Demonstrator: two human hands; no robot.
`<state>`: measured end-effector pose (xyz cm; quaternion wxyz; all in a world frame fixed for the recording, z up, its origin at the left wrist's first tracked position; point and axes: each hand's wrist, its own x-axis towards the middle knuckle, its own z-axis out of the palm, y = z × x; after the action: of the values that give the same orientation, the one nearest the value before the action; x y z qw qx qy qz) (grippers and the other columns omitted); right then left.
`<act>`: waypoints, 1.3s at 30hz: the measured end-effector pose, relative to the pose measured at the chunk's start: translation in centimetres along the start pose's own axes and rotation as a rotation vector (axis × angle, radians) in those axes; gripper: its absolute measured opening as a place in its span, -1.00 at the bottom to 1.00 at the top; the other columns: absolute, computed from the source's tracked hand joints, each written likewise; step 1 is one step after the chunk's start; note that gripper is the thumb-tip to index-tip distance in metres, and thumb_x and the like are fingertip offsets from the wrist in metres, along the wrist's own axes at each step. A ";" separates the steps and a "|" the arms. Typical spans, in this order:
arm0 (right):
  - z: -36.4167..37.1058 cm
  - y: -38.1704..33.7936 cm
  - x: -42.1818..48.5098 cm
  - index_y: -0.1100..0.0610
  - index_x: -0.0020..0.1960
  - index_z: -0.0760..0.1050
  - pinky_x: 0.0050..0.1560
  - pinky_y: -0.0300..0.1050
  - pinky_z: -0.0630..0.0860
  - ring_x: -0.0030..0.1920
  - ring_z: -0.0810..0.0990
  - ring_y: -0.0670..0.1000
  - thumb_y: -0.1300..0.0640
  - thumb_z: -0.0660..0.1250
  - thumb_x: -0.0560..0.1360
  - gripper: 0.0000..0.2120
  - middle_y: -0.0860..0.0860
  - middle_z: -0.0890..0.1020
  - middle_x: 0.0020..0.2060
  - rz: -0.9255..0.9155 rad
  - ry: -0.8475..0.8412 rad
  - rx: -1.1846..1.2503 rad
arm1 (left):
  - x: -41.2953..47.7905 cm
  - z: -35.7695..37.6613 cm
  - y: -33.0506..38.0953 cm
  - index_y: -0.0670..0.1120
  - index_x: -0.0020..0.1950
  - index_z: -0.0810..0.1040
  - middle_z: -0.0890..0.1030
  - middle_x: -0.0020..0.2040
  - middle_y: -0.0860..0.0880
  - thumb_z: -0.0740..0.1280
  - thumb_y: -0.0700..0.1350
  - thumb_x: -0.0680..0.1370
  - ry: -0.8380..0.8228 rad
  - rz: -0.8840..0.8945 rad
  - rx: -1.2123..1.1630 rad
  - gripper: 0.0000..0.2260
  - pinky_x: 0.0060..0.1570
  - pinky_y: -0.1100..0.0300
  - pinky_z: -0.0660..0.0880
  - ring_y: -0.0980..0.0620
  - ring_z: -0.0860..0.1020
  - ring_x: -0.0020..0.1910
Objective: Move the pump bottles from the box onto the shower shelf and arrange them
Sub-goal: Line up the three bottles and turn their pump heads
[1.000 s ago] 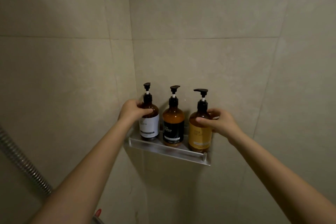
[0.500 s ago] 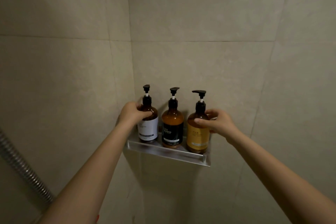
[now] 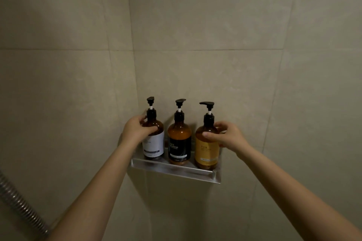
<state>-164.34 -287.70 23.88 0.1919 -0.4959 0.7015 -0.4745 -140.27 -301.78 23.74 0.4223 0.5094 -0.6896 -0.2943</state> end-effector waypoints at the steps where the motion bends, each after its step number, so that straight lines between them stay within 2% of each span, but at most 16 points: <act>1: -0.1 0.0 0.0 0.14 0.31 0.41 0.06 0.02 0.59 0.13 0.54 0.09 -0.09 0.51 0.30 -0.33 0.10 0.54 0.17 0.000 -0.009 -0.001 | -0.7 0.1 0.3 -0.12 0.36 0.41 0.50 0.30 -0.14 0.47 -0.08 0.39 0.043 0.000 -0.025 -0.43 0.10 0.06 0.45 -0.09 0.50 0.21; 4: -0.7 -0.3 0.1 0.13 0.33 0.40 0.03 -0.03 0.58 0.15 0.55 0.12 -0.12 0.48 0.32 -0.33 0.10 0.54 0.16 0.011 -0.043 0.024 | -3.5 0.7 1.2 -0.04 0.31 0.44 0.52 0.26 -0.06 0.41 -0.08 0.43 0.310 0.137 -0.046 -0.54 0.08 0.12 0.44 -0.01 0.49 0.20; 6: -1.6 -1.0 0.4 0.10 0.29 0.45 -0.14 -0.14 0.55 0.05 0.58 0.07 -0.13 0.45 0.35 -0.41 0.09 0.57 0.09 -0.037 0.027 0.078 | -5.5 1.9 2.3 -0.01 0.24 0.48 0.55 0.16 0.00 0.39 -0.14 0.44 0.360 0.249 -0.134 -0.63 0.01 0.22 0.45 0.08 0.53 0.09; 9: -3.4 -2.8 1.2 0.09 0.13 0.56 -0.27 -0.25 0.48 -0.06 0.58 -0.01 -0.07 0.41 0.41 -0.64 0.00 0.61 -0.07 -0.162 0.136 0.168 | -8.1 4.3 3.8 0.03 0.16 0.51 0.57 0.05 0.09 0.39 -0.14 0.45 0.250 0.331 -0.195 -0.71 -0.12 0.33 0.51 0.19 0.56 -0.05; 13: -5.0 -5.1 2.3 0.05 -0.03 0.60 -0.31 -0.26 0.53 -0.21 0.58 -0.06 0.03 0.44 0.41 -0.83 -0.05 0.63 -0.23 -0.175 0.046 0.206 | -9.2 7.3 5.0 0.04 0.14 0.53 0.55 0.07 0.10 0.38 -0.10 0.47 0.065 0.414 -0.194 -0.75 -0.12 0.34 0.54 0.20 0.56 -0.02; 16: -5.0 -5.5 2.9 0.09 -0.05 0.61 -0.34 -0.28 0.50 -0.26 0.58 -0.08 0.05 0.44 0.42 -0.84 -0.04 0.63 -0.26 -0.154 0.016 0.164 | -9.2 8.7 5.4 -0.02 0.23 0.51 0.54 0.17 0.07 0.39 -0.05 0.46 -0.016 0.397 -0.176 -0.65 -0.04 0.35 0.49 0.19 0.52 0.05; 19: -4.9 -5.4 3.0 0.11 -0.10 0.61 -0.37 -0.31 0.49 -0.36 0.55 -0.12 0.07 0.45 0.42 -0.87 -0.01 0.62 -0.31 -0.099 -0.021 0.183 | -9.2 9.5 6.1 -0.05 0.25 0.50 0.54 0.17 0.03 0.43 -0.01 0.42 -0.028 0.395 -0.152 -0.58 0.10 0.17 0.52 0.13 0.51 0.12; 22: -5.0 -5.4 3.0 0.10 -0.10 0.60 -0.35 -0.29 0.51 -0.38 0.56 -0.13 0.04 0.45 0.41 -0.86 0.00 0.63 -0.32 -0.052 -0.064 0.230 | -9.4 10.2 6.7 -0.06 0.25 0.50 0.54 0.16 0.01 0.47 0.00 0.37 -0.019 0.401 -0.118 -0.53 0.15 0.11 0.50 0.08 0.50 0.14; 26: -4.7 -5.7 3.1 0.16 0.00 0.61 -0.22 -0.23 0.55 -0.35 0.56 -0.10 0.06 0.48 0.37 -0.74 0.00 0.63 -0.32 -0.049 -0.128 0.230 | -9.6 10.8 6.8 -0.08 0.25 0.51 0.54 0.16 -0.01 0.47 0.01 0.37 0.025 0.399 -0.056 -0.52 0.15 0.12 0.49 0.06 0.51 0.14; 29: -4.4 -5.8 3.2 0.16 0.04 0.60 -0.27 -0.28 0.54 -0.37 0.53 -0.11 0.11 0.45 0.42 -0.77 0.03 0.61 -0.28 -0.071 -0.150 0.206 | -9.6 10.9 6.7 -0.09 0.27 0.50 0.53 0.18 -0.01 0.46 0.01 0.38 0.035 0.404 -0.037 -0.51 0.14 0.19 0.46 0.05 0.50 0.15; 34: -4.8 -5.4 3.2 0.13 0.17 0.57 -0.26 -0.27 0.51 -0.27 0.57 -0.10 0.11 0.36 0.49 -0.73 -0.06 0.57 -0.32 -0.054 -0.250 0.231 | -9.5 10.9 6.6 -0.08 0.29 0.49 0.53 0.20 -0.01 0.46 0.01 0.39 0.034 0.415 -0.021 -0.50 0.12 0.23 0.45 0.06 0.50 0.16; 39: -4.9 -5.4 3.4 0.10 0.15 0.56 -0.29 -0.28 0.47 -0.33 0.53 -0.13 0.11 0.32 0.51 -0.77 -0.06 0.53 -0.40 -0.030 -0.340 0.275 | -9.7 11.1 6.4 -0.07 0.29 0.49 0.53 0.20 0.01 0.46 0.00 0.39 0.056 0.419 -0.040 -0.50 0.13 0.23 0.46 0.10 0.50 0.15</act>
<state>-166.69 -288.65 31.53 0.3661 -0.5484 0.5803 -0.4781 -151.73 -290.83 21.17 0.5034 0.3545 -0.7623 -0.1995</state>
